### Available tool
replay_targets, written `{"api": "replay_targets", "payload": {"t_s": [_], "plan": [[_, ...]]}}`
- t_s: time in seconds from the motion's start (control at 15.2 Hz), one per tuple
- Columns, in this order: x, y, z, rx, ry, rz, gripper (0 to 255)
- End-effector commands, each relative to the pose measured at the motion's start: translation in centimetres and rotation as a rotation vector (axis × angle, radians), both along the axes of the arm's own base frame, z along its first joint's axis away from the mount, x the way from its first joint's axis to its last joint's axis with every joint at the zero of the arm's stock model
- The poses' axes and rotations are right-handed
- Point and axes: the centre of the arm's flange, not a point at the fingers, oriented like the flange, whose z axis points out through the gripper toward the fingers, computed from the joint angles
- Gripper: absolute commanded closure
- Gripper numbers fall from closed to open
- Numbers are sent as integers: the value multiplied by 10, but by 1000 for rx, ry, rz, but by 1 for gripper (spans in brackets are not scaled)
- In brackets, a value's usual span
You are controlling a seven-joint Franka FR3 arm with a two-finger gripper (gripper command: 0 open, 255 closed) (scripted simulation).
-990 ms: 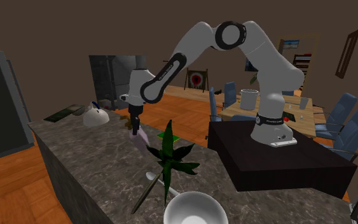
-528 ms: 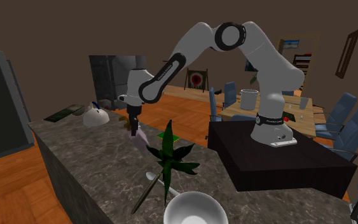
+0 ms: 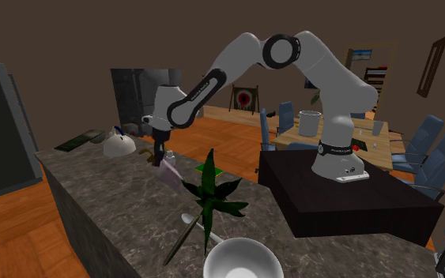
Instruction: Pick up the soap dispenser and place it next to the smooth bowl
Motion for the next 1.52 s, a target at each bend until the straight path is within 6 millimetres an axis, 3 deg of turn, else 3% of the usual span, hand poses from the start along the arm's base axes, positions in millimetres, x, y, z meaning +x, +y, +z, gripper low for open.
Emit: {"api": "replay_targets", "payload": {"t_s": [0.0,0.07,1.45], "plan": [[-18,-4,-29,32,259,1,255],[-49,16,-32,19,263,-3,255],[-49,16,79,19,263,-3,255]]}}
